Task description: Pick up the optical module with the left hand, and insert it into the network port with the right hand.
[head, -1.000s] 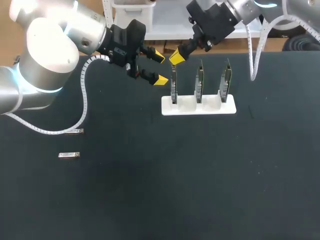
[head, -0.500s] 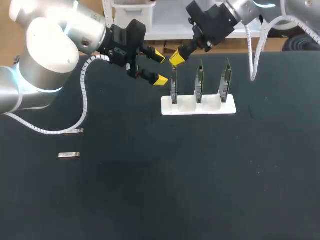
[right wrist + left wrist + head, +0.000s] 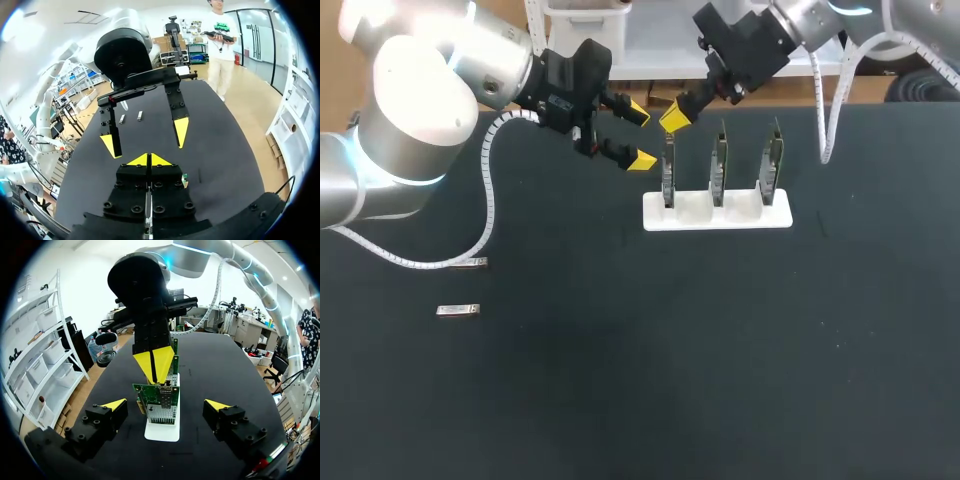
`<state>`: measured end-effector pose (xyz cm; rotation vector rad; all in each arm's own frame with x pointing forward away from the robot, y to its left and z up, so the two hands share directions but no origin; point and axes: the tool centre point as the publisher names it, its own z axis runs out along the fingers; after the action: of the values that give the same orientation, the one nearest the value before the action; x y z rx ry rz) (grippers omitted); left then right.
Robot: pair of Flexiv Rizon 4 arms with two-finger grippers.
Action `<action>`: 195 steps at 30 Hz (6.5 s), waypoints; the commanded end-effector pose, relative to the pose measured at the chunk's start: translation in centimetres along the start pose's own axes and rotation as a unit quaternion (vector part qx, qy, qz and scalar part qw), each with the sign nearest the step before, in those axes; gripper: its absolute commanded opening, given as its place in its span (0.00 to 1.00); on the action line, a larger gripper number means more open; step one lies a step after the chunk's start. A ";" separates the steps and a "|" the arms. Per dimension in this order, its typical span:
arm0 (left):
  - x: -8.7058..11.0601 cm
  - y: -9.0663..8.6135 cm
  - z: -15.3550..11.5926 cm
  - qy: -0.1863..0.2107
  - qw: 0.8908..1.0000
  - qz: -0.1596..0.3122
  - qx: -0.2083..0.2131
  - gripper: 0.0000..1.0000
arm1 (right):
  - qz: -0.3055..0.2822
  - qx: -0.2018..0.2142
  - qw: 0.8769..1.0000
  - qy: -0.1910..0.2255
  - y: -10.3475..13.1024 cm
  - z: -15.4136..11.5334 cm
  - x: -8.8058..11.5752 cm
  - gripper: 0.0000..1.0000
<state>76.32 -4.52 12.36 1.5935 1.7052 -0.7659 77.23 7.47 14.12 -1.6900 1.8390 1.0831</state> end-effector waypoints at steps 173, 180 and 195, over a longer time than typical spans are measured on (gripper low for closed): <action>0.0 0.0 0.0 0.000 1.000 0.000 0.000 1.00 | 0.015 0.094 0.995 0.018 2.4 -8.9 6.4 1.00; 0.0 0.0 0.0 0.000 1.000 0.000 0.000 1.00 | 0.015 0.094 0.995 0.018 2.4 -8.9 6.4 1.00; -0.4 -0.1 -1.2 0.005 0.999 0.034 -0.028 1.00 | 0.015 0.094 0.995 0.018 2.4 -8.9 6.4 1.00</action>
<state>77.05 -4.26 12.80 1.6177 1.6666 -0.7007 75.70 -3.51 15.35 -1.5893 1.9291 0.8688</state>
